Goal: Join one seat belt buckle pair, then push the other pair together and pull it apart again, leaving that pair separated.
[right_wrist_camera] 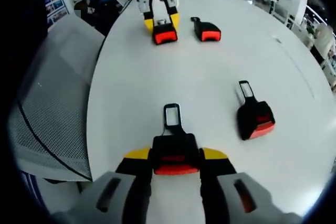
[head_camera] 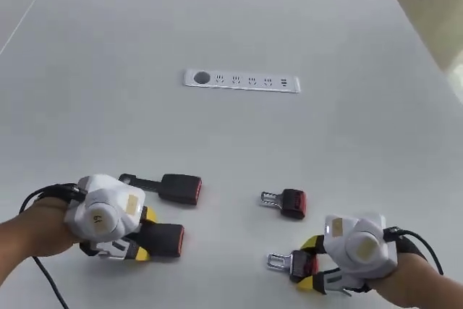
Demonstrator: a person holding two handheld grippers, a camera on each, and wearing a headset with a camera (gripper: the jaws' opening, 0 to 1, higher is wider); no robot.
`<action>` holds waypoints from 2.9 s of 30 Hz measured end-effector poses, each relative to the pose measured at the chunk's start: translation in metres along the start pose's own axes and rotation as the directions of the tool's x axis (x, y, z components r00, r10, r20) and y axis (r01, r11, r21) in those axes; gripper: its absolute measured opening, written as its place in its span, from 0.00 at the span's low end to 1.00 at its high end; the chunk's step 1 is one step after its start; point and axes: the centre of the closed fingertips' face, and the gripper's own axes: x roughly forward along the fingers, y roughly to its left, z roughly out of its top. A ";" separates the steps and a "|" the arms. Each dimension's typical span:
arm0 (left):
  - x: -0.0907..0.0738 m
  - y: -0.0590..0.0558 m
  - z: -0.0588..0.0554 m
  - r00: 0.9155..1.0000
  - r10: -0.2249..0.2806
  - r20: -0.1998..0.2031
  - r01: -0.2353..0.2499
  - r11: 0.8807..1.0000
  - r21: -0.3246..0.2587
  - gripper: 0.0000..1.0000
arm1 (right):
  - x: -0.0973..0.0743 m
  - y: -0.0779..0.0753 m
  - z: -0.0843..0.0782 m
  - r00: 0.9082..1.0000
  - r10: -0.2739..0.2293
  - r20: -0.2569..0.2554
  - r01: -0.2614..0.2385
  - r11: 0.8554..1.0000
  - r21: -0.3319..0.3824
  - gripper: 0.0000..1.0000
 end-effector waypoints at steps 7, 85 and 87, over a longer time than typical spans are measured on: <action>-0.001 -0.001 0.001 1.000 -0.023 -0.018 0.023 1.000 0.021 0.33 | -0.001 0.000 -0.001 1.000 0.017 -0.025 -0.018 1.000 -0.013 0.35; -0.003 0.000 0.003 0.998 -0.002 -0.071 -0.002 0.998 -0.057 0.32 | 0.075 0.013 0.152 0.973 0.080 0.218 -0.070 0.996 -0.052 0.34; -0.003 -0.001 0.004 0.997 -0.003 -0.073 -0.001 0.999 -0.051 0.32 | 0.077 0.013 0.157 0.970 0.083 0.229 -0.074 0.996 -0.047 0.34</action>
